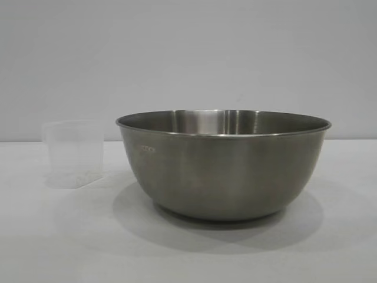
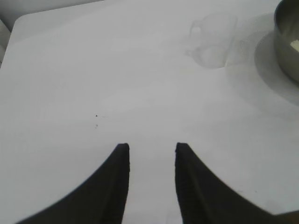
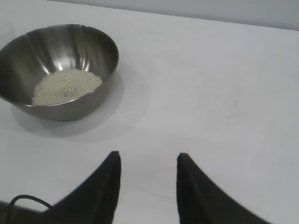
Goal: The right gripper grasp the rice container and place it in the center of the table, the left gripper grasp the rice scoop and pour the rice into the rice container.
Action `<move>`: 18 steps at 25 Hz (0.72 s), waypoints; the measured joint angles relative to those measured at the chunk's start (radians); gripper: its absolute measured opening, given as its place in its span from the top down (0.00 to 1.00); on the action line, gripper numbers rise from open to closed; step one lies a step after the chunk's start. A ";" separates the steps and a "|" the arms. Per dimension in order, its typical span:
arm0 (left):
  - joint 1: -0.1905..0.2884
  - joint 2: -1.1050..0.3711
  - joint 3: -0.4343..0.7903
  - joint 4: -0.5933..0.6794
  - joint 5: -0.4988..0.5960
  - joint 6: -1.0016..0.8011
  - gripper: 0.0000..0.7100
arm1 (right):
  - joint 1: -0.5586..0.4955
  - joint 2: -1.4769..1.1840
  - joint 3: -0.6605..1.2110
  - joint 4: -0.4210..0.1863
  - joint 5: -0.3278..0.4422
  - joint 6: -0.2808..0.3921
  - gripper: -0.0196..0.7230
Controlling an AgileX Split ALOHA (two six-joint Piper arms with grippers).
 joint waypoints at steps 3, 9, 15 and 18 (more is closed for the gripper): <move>0.000 0.000 0.000 0.000 0.000 0.000 0.71 | -0.114 0.000 0.000 0.000 0.000 0.000 0.64; 0.000 0.000 0.000 0.000 0.000 0.000 0.71 | -0.215 0.000 0.000 0.000 0.000 0.000 0.64; 0.000 0.000 0.000 0.000 0.000 0.000 0.71 | -0.218 0.000 0.000 0.000 0.000 0.000 0.64; 0.000 0.000 0.000 0.000 0.000 0.000 0.71 | -0.218 0.000 0.000 0.000 0.000 0.000 0.64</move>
